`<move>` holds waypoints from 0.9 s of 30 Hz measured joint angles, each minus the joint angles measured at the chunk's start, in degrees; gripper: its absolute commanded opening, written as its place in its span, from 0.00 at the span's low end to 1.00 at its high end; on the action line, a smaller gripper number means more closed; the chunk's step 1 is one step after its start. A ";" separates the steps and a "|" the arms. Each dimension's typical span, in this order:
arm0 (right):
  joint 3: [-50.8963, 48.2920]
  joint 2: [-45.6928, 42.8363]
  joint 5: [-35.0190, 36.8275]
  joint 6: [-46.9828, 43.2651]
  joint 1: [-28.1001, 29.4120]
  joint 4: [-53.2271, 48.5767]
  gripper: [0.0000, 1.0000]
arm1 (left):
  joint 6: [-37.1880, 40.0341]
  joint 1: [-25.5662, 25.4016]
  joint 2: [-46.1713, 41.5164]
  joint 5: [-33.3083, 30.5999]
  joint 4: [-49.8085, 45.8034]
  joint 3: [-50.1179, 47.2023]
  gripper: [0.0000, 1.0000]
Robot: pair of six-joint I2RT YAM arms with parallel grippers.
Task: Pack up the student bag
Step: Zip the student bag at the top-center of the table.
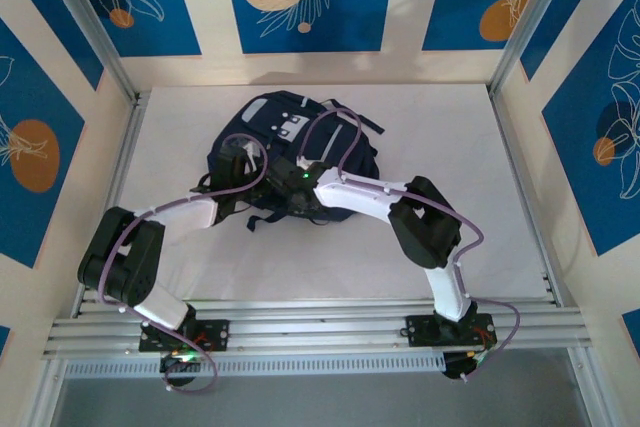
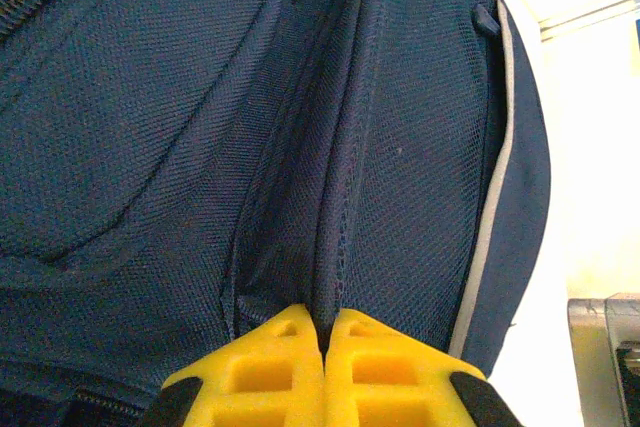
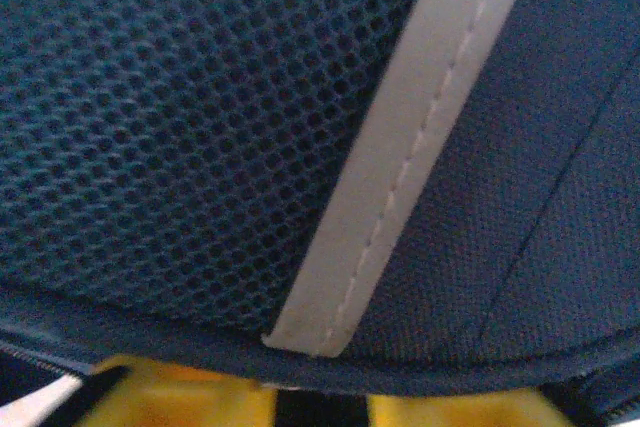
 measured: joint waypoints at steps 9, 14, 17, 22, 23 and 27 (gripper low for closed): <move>-2.73 -0.55 0.24 -4.57 -1.18 4.02 0.00 | 0.02 -0.11 0.09 0.02 0.52 0.00 0.00; -6.75 -4.17 -4.52 -9.68 -2.91 7.78 0.00 | 0.66 0.00 0.15 0.02 0.50 0.02 0.00; -8.96 -6.93 -11.78 -13.40 -5.40 9.29 0.00 | 1.90 0.74 0.63 0.09 0.17 0.33 0.00; -11.52 -9.84 -27.71 -18.10 -12.24 10.47 0.00 | 3.54 1.44 2.16 1.11 -1.05 1.84 0.00; -12.07 -10.10 -30.45 -18.67 -13.40 10.82 0.00 | 3.72 1.44 2.43 1.36 -1.05 2.05 0.00; -13.68 -10.45 -39.47 -21.24 -17.88 9.90 0.00 | 4.17 1.53 2.91 1.60 -2.16 2.73 0.00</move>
